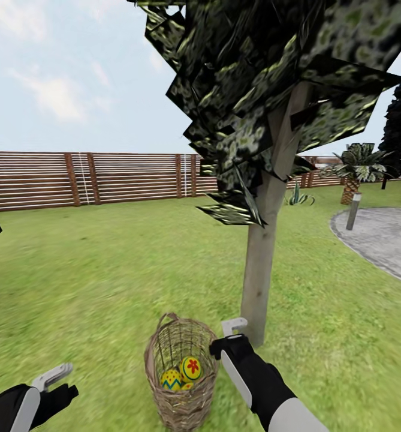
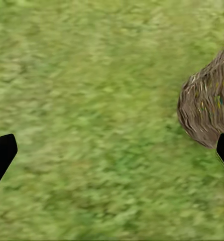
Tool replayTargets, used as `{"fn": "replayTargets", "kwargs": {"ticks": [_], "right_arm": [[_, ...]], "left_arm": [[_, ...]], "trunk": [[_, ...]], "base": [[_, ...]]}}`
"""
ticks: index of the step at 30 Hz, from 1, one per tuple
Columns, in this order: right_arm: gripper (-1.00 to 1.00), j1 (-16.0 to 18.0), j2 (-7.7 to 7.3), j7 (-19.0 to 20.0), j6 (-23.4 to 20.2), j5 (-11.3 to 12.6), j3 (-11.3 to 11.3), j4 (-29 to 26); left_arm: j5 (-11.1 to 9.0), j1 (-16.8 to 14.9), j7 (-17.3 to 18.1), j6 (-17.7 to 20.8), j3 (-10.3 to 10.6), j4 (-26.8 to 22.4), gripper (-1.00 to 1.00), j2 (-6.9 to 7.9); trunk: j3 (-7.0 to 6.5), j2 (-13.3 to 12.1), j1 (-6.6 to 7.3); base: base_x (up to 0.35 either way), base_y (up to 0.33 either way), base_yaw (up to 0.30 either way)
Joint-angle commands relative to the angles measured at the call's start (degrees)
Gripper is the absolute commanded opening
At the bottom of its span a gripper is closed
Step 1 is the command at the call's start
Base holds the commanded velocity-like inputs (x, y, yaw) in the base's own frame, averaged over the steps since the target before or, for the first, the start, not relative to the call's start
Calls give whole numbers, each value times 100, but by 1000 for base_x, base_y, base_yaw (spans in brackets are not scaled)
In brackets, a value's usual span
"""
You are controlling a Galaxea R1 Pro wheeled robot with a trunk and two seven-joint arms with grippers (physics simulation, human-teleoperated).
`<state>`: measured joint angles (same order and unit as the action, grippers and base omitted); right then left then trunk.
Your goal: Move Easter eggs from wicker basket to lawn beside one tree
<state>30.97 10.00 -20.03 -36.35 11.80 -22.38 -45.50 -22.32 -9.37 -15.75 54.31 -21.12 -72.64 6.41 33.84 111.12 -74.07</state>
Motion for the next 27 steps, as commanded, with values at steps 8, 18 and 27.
{"fn": "replayTargets", "kwargs": {"ticks": [8,18,27], "right_arm": [[100,5,0,-60,-28,65,-12,235],[100,5,0,-53,-35,104,-19,571],[100,5,0,-53,-19,110,-21,618]], "left_arm": [[-56,-4,-43,18,-3,-5,100,-5],[-66,-4,1,18,-181,-5,100,8],[-66,-4,19,18,-284,-5,100,15]], "trunk": [[7,3,-3],[7,3,-3],[7,3,-3]], "base": [[331,11,0],[183,252,0],[74,300,0]]}}
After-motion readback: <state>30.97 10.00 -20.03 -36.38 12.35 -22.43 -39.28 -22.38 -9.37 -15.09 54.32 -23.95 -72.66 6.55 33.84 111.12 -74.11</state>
